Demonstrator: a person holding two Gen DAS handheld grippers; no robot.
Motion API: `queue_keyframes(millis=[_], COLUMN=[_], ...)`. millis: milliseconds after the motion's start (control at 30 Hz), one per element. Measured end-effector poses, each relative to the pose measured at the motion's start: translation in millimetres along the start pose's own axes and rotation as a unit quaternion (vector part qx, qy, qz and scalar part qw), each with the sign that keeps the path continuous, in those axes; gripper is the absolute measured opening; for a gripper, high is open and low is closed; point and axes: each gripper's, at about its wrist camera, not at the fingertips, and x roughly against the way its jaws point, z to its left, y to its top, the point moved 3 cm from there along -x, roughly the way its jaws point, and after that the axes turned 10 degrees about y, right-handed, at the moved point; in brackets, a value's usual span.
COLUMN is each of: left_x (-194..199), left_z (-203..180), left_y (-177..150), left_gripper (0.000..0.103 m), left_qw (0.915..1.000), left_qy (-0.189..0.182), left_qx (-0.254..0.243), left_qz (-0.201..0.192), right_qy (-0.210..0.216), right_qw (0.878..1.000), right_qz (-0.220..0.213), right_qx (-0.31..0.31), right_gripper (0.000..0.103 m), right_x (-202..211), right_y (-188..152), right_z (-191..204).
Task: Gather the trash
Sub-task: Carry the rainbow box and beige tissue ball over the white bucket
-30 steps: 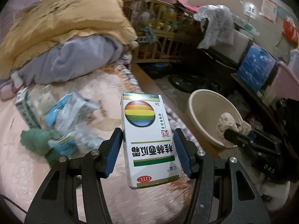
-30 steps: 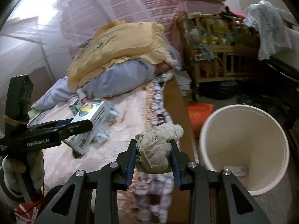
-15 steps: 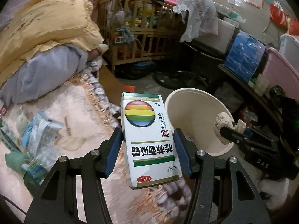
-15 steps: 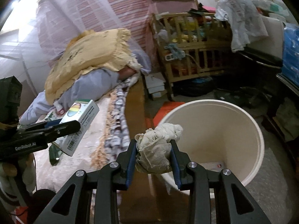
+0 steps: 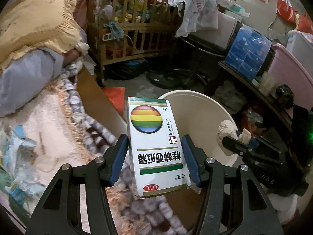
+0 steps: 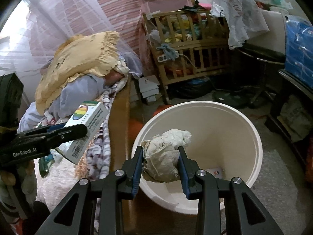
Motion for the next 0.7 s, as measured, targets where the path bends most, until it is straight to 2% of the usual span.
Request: queue_keyframes(millis=[200,700], left_x=[-20,-56], left_z=[-16,-38], left_y=[7,16], left_gripper=[0.055,0.055], left_qw=[0.9993,0.9979], left_qy=[-0.031,-0.051], left_qx=[0.010,0.017], left_qz=[0.017,0.036], right_qy=[-0.010,-0.029], right_qw=[1.000,0.999], right_qz=[0.006,0.021], right_qx=[-0.006,-0.031], right_gripper=[0.032,0.033], right_x=[-6,-26], right_y=[-1,-11], right_z=[-14,-44])
